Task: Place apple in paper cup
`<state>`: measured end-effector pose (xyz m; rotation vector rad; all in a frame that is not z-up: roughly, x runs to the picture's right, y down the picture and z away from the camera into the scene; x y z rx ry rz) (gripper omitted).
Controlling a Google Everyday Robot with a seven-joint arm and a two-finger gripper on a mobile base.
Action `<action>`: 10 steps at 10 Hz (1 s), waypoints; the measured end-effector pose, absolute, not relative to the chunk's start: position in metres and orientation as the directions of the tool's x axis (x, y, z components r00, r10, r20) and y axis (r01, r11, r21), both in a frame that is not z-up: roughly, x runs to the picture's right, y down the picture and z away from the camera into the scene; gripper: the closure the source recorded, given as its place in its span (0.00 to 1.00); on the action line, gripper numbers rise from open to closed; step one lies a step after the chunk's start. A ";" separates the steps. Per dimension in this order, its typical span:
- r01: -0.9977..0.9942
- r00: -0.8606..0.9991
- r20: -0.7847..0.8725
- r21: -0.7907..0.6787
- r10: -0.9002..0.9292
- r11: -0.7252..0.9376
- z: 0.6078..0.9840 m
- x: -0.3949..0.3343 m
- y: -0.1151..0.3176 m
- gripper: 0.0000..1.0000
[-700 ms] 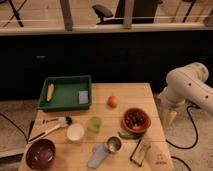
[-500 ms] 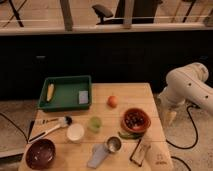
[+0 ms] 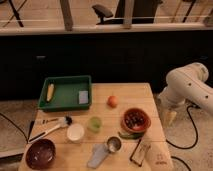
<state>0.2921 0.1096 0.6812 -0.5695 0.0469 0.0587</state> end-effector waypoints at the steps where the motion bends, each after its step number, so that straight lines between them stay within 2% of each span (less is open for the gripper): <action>1: -0.069 0.997 -0.061 -0.537 0.042 0.841 0.681 0.292 0.110 0.20; 7: -0.063 0.997 -0.061 -0.538 0.036 0.840 0.681 0.291 0.111 0.20; 10: 0.023 0.998 -0.037 -0.536 -0.051 0.844 0.688 0.252 0.105 0.20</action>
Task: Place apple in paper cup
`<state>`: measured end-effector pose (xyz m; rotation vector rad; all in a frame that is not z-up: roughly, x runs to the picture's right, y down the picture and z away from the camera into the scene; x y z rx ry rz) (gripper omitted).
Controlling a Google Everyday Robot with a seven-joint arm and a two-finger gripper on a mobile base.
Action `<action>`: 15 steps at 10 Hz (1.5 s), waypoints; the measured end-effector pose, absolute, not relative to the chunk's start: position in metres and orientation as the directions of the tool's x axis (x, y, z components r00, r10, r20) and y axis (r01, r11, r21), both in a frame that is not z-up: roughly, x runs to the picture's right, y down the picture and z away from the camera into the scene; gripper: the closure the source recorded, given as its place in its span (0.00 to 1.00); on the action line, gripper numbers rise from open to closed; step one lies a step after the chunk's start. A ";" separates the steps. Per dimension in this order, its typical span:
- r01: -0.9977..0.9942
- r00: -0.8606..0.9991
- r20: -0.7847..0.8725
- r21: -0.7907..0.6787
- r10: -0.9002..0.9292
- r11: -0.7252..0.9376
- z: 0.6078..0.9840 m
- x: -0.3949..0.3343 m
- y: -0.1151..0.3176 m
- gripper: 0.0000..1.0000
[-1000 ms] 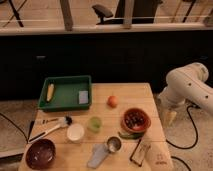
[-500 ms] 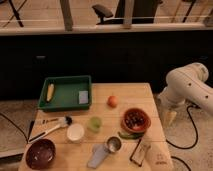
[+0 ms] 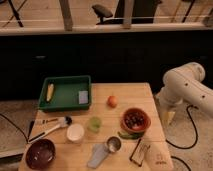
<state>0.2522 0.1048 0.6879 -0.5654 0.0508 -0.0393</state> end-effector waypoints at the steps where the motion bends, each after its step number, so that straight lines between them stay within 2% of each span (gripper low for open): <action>1: 0.054 0.996 -0.028 -0.535 -0.081 0.843 0.691 0.235 0.103 0.20; 15: 0.184 0.978 0.010 -0.510 -0.208 0.841 0.743 0.186 0.072 0.20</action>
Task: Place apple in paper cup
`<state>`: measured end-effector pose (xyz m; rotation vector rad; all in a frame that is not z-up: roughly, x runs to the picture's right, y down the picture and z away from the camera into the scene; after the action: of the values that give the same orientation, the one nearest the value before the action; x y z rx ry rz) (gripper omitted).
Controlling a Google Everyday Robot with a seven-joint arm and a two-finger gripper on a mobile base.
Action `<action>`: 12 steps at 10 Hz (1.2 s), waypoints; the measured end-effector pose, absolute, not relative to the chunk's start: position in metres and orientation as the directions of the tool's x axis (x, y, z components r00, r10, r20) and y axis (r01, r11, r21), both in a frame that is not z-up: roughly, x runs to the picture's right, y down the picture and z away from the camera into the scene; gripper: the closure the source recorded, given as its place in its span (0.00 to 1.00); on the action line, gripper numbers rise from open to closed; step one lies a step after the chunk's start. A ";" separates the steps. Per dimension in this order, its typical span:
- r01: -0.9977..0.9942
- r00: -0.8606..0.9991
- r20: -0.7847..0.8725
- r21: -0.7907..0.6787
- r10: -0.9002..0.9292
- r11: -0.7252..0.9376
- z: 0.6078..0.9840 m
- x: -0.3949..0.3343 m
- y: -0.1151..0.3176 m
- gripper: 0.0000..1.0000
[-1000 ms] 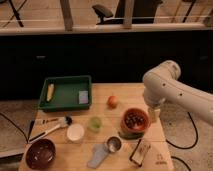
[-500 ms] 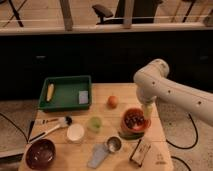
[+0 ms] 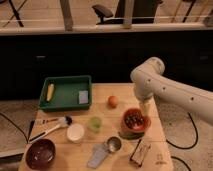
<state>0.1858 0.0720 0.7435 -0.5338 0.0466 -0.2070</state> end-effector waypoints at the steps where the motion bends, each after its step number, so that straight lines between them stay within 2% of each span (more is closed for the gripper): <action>1: 0.191 0.976 0.012 -0.509 -0.215 0.839 0.748 0.184 0.071 0.20; 12: 0.202 0.979 0.067 -0.484 -0.195 0.851 0.788 0.161 0.065 0.20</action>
<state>0.1609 0.0653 0.7883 -0.5113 -0.0152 -0.2091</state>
